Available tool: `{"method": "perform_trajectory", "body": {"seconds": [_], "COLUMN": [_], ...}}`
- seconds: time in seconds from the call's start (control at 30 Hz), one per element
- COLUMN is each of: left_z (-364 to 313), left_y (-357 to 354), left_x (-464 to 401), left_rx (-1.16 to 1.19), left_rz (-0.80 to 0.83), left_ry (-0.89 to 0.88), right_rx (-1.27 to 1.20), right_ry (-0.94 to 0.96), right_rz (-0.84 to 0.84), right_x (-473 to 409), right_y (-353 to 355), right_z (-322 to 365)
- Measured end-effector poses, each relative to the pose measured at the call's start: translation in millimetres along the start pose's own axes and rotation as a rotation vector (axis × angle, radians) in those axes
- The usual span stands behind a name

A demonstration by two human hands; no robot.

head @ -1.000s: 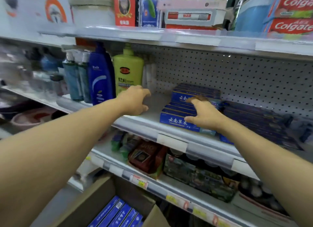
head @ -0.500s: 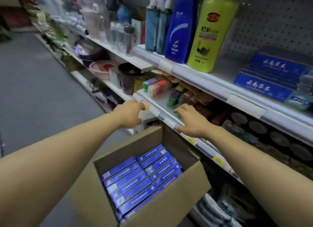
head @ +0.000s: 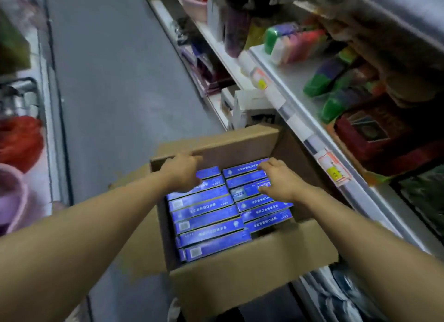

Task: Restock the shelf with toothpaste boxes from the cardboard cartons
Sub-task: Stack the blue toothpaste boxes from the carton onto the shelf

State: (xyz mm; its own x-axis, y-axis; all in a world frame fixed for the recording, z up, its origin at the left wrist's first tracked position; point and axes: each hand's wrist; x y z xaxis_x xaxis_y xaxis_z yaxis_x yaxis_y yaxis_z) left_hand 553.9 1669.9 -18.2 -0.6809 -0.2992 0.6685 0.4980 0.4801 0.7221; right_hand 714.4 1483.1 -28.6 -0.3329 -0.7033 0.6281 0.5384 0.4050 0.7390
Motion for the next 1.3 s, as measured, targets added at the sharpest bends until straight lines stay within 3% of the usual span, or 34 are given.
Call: {"method": "perform_trajectory", "body": {"seconds": [0.17, 0.43, 0.6, 0.77, 1.0, 1.3], "left_z": [10, 35, 52, 59, 65, 66], "left_y": [-49, -97, -109, -119, -123, -123], "left_x": [-38, -89, -110, -121, -129, -128], "left_rx": [0.073, 0.149, 0.184, 0.199, 0.187, 0.156], "left_rz": [0.097, 0.094, 0.067, 0.067, 0.052, 0.030], "left_ry": [0.096, 0.223, 0.278, 0.279, 0.253, 0.201], "right_rx": [-0.008, -0.126, -0.241, -0.494, -0.667, -0.618], "right_ry": [0.060, 0.147, 0.128, 0.037, 0.002, 0.068], "right_rz": [0.127, 0.207, 0.193, 0.272, 0.351, 0.149], "right_x": [-58, -150, -198, -216, -224, -214], "right_y": [-38, -83, -101, -119, -126, -137], "right_z": [-13, -15, -8, 1, 7, -4]}}
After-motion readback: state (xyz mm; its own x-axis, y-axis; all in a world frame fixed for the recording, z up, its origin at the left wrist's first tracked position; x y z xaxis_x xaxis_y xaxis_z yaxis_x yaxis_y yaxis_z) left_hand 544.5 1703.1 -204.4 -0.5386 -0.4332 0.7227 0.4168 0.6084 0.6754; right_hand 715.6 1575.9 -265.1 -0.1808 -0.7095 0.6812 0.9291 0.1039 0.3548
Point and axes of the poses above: each hand's wrist, its own x-axis away from the middle knuckle, its own y-axis out of the back of the hand, z = x × y, and after that the axes turned 13 degrees about z, right-handed
